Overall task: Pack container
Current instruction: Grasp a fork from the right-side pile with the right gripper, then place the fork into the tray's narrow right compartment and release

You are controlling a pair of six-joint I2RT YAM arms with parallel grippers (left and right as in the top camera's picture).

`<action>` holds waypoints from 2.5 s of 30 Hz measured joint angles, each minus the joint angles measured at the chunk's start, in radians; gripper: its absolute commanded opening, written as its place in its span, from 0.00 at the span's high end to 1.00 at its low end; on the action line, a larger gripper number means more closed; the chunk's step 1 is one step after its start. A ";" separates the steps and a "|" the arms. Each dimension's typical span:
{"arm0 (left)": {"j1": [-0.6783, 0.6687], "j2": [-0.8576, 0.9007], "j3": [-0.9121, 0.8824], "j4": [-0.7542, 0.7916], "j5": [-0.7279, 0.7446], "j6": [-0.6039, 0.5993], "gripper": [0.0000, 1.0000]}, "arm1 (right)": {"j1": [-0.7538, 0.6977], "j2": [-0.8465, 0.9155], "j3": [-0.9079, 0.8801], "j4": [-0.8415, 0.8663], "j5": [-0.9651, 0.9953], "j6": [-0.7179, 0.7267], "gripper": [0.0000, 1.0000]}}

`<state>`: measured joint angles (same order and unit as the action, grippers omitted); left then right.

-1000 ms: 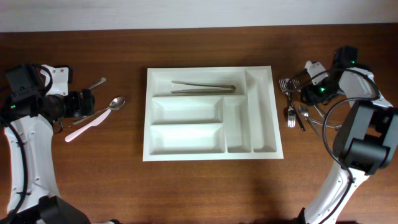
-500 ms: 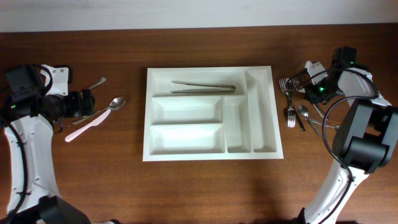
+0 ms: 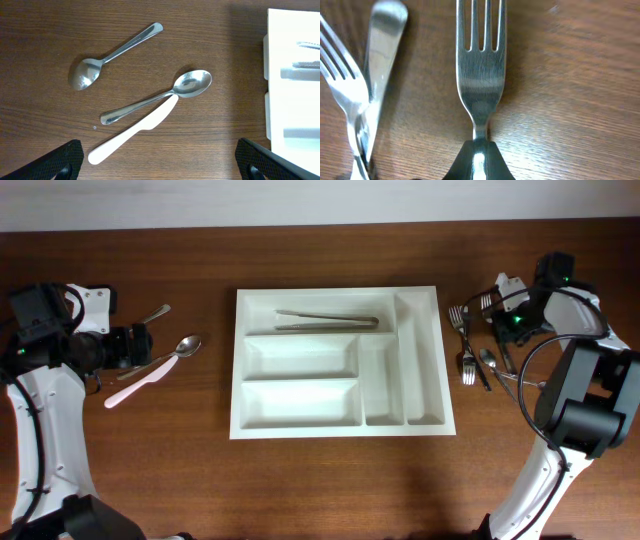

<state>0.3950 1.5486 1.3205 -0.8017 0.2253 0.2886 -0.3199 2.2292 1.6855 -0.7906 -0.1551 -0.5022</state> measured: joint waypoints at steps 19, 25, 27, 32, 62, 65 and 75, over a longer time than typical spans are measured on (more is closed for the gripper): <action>0.000 0.000 0.000 0.000 0.000 0.000 0.01 | 0.246 -0.189 0.515 -0.453 0.040 0.401 0.96; 0.000 0.000 0.000 0.000 0.000 0.000 0.01 | 0.367 -0.225 0.509 -0.580 0.061 0.532 0.96; 0.000 0.000 0.000 0.000 0.000 0.000 0.01 | 0.388 -0.225 0.468 -0.582 0.063 0.571 0.96; 0.000 0.000 0.000 0.000 0.000 0.000 0.01 | 0.417 -0.220 0.285 -0.500 0.068 0.647 0.96; 0.000 0.000 0.000 0.000 0.000 0.000 0.01 | 0.431 -0.211 -0.005 -0.294 0.121 0.531 0.48; 0.000 0.000 0.000 0.000 0.000 0.000 0.01 | 0.431 -0.221 0.077 -0.310 0.199 0.514 0.49; 0.000 0.000 0.000 0.000 0.000 0.000 0.01 | 0.340 -0.234 0.142 -0.274 0.342 0.360 0.48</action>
<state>0.3950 1.5486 1.3205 -0.8017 0.2256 0.2886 0.0196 1.9949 1.8275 -1.0649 0.1867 -0.1417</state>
